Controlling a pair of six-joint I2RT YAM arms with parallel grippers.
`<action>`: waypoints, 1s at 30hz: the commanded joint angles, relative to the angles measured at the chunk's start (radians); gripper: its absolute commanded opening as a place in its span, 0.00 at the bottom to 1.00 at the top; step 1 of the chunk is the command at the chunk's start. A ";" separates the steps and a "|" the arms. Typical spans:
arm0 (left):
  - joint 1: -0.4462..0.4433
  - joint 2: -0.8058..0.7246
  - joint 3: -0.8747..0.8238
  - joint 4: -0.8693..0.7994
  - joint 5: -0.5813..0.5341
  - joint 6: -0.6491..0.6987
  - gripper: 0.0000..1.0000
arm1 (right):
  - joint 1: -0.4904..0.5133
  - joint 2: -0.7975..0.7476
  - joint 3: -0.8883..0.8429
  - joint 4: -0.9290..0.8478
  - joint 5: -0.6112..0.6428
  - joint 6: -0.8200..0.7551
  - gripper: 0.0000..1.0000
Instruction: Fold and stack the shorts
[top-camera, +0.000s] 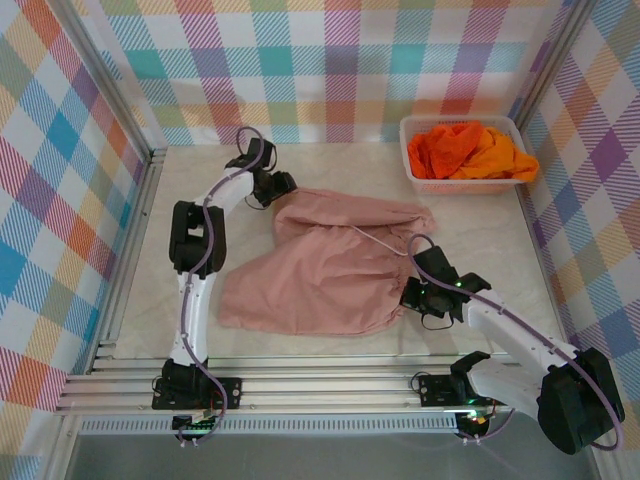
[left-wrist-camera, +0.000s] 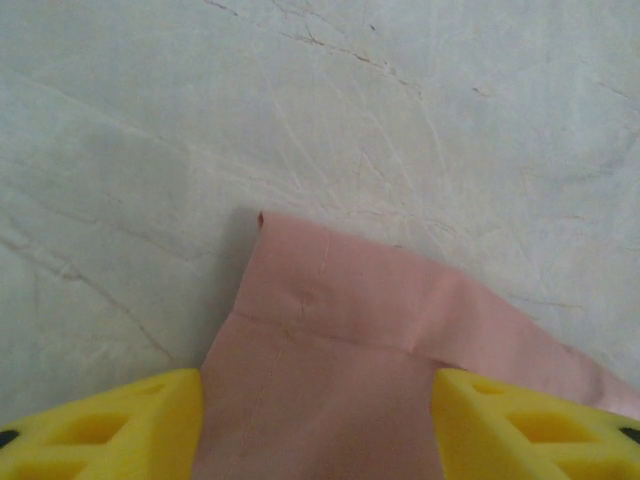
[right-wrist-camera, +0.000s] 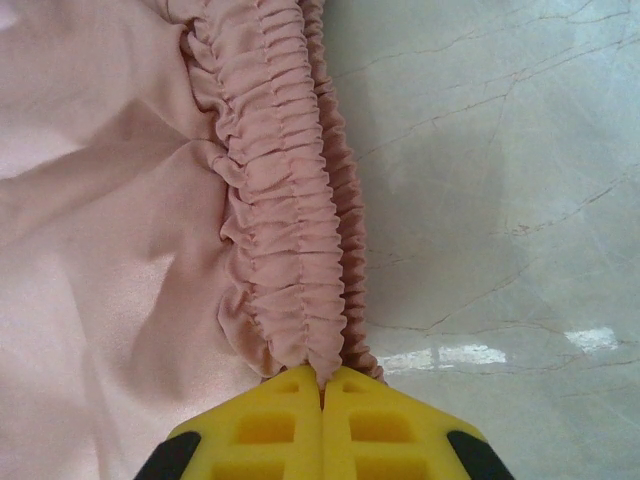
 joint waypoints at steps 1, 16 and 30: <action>-0.010 0.049 0.070 -0.082 0.025 0.013 0.55 | -0.008 -0.022 0.010 -0.009 -0.008 -0.023 0.00; 0.057 -0.022 0.151 -0.075 -0.037 0.021 0.00 | -0.016 -0.045 0.001 -0.066 -0.029 -0.028 0.00; 0.143 0.098 0.511 -0.141 0.010 0.029 0.08 | -0.016 -0.165 -0.046 -0.156 -0.064 0.002 0.00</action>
